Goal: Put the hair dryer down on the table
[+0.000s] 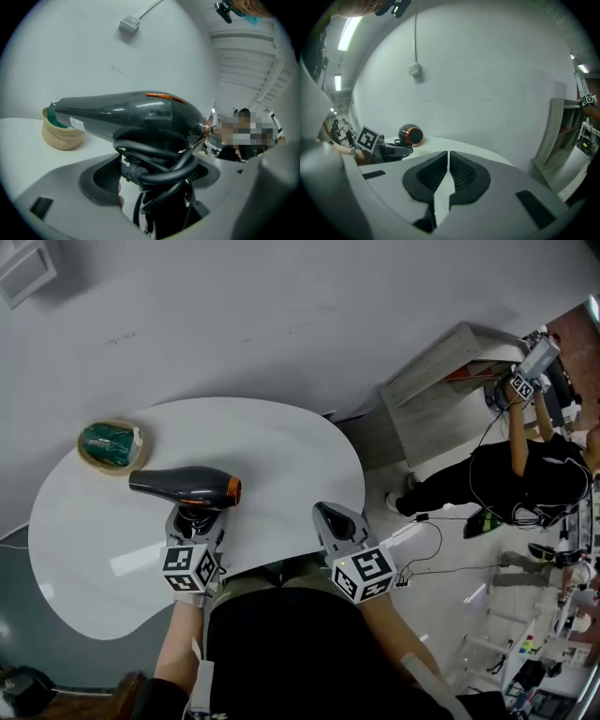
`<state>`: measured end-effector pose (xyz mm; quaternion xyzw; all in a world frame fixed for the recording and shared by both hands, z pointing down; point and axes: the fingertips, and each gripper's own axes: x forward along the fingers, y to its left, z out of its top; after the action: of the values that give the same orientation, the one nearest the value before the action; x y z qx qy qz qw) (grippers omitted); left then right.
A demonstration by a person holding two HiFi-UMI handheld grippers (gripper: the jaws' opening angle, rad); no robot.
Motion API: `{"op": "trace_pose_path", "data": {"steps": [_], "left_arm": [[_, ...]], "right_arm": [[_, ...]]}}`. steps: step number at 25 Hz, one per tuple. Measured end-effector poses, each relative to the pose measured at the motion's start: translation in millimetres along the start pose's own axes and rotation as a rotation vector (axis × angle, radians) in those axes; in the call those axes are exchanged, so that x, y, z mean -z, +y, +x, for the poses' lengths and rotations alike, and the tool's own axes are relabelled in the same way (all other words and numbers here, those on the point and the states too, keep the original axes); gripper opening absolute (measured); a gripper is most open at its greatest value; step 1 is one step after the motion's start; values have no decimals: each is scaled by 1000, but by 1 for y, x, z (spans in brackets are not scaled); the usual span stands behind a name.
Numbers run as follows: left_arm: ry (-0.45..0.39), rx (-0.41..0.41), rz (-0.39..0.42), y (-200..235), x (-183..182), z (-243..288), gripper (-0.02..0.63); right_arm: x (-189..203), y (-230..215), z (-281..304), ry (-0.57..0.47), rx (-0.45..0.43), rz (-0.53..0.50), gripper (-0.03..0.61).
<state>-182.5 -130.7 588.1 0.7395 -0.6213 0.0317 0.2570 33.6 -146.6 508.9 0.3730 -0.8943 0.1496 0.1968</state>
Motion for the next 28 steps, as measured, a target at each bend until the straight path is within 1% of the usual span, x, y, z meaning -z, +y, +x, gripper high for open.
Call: {"op": "trace_pose_path", "data": {"steps": [6, 19, 28], "left_arm": [[73, 3, -41, 10, 16, 21, 408], [210, -37, -59, 23, 49, 62, 408], [290, -56, -49, 31, 63, 86, 408]], "right_arm": [[6, 1, 2, 16, 25, 26, 26], [14, -24, 6, 31, 68, 85, 26], [14, -36, 9, 37, 89, 115, 26]]}}
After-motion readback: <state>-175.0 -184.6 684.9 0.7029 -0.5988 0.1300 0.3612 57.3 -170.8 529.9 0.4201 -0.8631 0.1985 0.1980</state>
